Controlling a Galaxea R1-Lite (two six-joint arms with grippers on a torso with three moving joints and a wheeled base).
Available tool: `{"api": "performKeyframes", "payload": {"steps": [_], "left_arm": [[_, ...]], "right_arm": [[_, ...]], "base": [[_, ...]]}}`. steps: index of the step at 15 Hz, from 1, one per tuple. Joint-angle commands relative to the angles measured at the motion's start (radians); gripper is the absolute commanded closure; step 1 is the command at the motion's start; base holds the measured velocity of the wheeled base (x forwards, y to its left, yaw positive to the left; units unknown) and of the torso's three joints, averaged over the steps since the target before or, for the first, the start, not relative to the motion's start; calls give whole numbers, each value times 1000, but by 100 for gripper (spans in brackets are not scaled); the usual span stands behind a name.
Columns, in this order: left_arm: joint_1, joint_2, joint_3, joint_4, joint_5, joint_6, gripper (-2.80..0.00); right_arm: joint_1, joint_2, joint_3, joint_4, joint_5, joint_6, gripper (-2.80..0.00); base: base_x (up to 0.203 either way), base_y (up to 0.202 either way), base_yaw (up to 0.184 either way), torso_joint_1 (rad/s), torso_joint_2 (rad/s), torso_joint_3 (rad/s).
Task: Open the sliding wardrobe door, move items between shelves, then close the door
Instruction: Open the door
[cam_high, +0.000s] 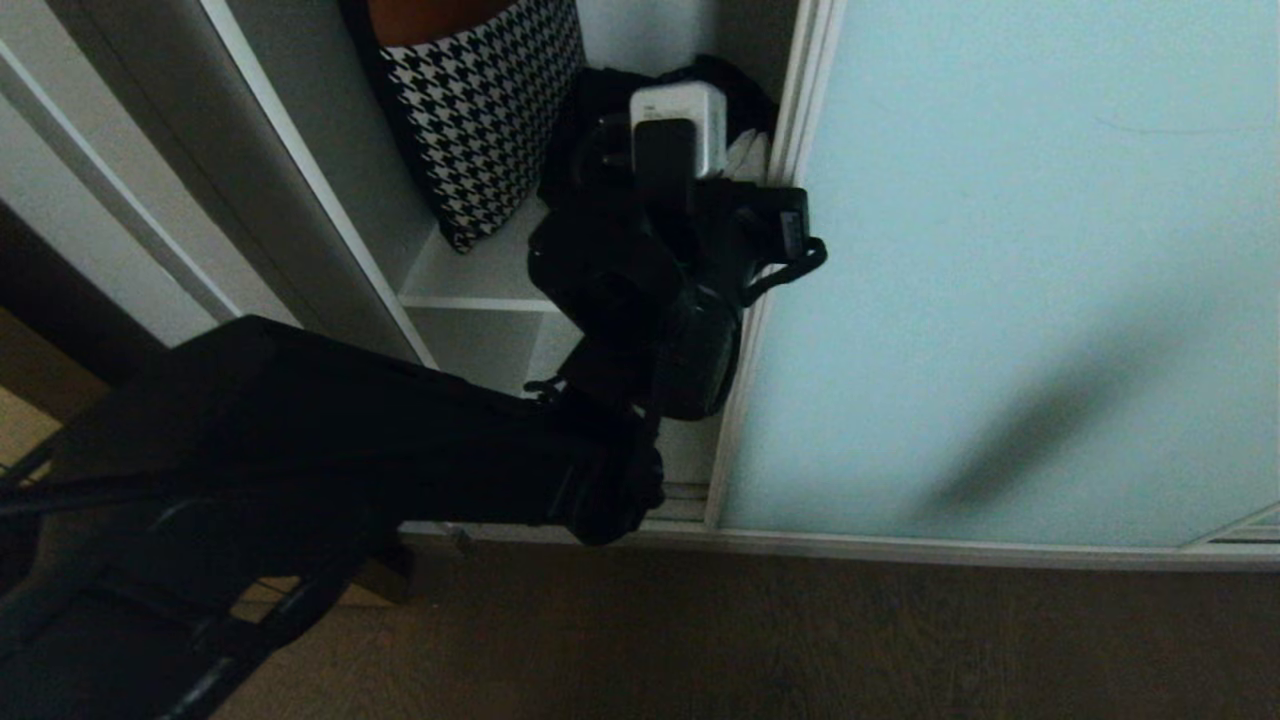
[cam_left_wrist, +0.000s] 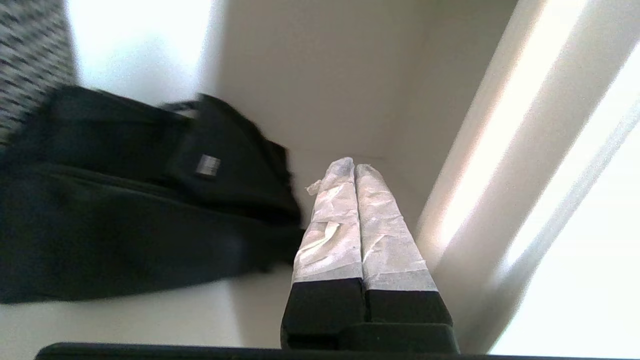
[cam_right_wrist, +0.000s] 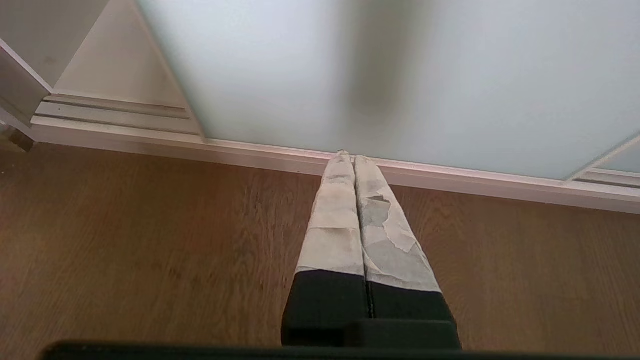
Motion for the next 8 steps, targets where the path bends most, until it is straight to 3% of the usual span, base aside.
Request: {"api": "performKeyframes", "payload": {"steps": [1,6,8], "left_arm": [[-66,82,-52,-3,2,1,0],[-181,119,-115,9,2,-1,0],[-193,104,-106,5,13,5,0]], "right_arm": [[0,0,2,0,0,0,0],[0,-2,2,0,1,0,0],[0,-2,2,0,1,0,0]], "base": [[0,0,0,0,0,0],[0,0,0,0,0,0],[0,0,0,0,0,0]]}}
